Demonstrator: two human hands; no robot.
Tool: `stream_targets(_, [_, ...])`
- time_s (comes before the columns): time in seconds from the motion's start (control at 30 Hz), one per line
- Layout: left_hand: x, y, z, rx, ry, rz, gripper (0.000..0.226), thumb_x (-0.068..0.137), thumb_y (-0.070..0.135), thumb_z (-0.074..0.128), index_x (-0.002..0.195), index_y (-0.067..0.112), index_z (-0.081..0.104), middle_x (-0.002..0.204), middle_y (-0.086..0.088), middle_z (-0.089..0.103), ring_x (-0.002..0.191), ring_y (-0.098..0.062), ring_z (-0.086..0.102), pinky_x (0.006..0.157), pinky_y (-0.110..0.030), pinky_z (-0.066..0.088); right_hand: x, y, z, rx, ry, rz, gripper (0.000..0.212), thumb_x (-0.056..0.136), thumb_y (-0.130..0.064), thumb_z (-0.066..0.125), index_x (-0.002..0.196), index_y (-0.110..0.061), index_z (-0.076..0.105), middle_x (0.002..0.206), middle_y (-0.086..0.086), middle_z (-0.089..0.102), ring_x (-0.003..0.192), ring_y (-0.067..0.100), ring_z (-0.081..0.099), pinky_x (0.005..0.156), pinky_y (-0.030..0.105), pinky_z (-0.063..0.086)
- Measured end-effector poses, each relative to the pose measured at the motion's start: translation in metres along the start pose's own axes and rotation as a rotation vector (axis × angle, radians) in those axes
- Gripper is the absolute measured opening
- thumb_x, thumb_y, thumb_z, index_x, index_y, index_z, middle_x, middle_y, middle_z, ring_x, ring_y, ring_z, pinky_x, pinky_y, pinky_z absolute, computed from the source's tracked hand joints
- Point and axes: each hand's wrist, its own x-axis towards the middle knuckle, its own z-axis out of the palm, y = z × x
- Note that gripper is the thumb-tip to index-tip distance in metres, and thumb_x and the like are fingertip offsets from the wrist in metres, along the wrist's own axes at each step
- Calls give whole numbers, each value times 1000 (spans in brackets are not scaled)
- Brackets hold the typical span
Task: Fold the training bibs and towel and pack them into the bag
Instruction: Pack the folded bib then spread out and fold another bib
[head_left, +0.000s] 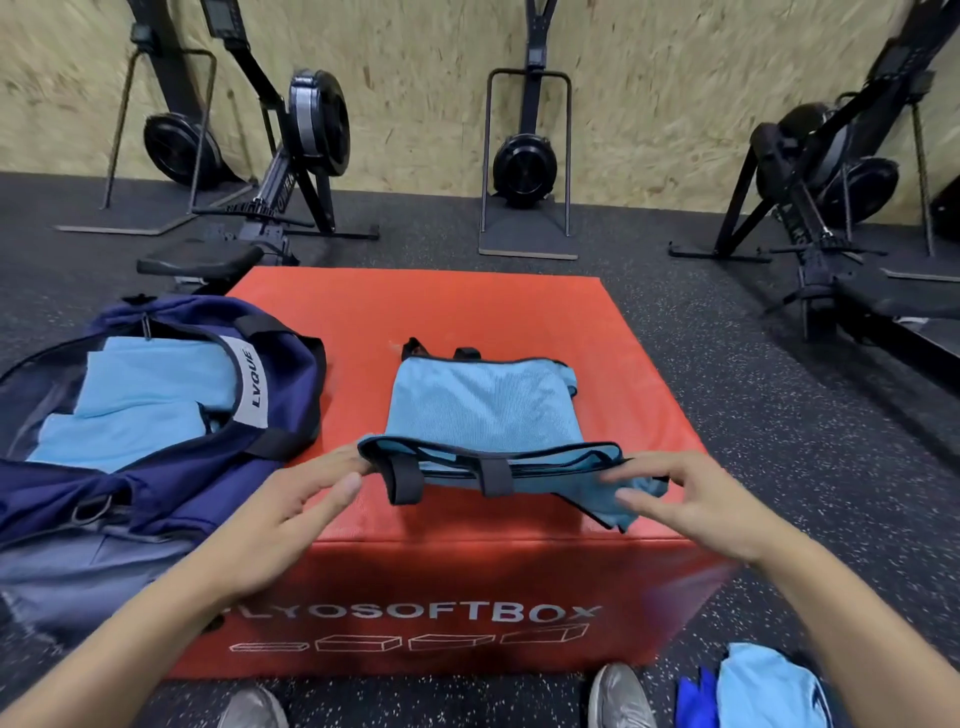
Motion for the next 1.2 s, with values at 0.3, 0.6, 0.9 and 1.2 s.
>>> stream_targets(0.3, [17, 38, -24, -311, 173, -139, 50, 97, 57, 41, 106, 25, 78, 112, -1, 75, 114, -17, 67, 103, -29, 46, 10, -41, -41, 297, 97, 18, 11, 80, -13, 75, 83, -23, 78, 95, 1, 76, 91, 9, 68, 83, 17, 49])
stream_targets(0.6, [104, -64, 17, -165, 101, -518, 22, 102, 18, 54, 105, 32, 72, 97, 9, 76, 89, -9, 66, 82, -21, 52, 130, 54, 10, 379, 131, 445, 39, 89, -6, 71, 124, -23, 67, 115, 10, 70, 87, 15, 66, 79, 24, 51])
stream_targets(0.9, [119, -107, 38, 220, 41, -523, 53, 83, -4, 63, 133, 14, 60, 130, -3, 56, 95, -25, 61, 84, -19, 45, 160, 97, 34, 236, 364, 546, 47, 85, 0, 72, 127, -18, 62, 111, 9, 66, 92, 21, 65, 80, 35, 55])
stream_targets(1.2, [114, -97, 67, 772, 190, 88, 20, 90, 30, 51, 92, 22, 69, 94, 5, 50, 83, -22, 54, 71, -38, 45, 164, 32, 79, -383, 433, 91, 25, 93, -16, 63, 117, -22, 68, 111, -3, 67, 105, 20, 59, 93, 39, 49])
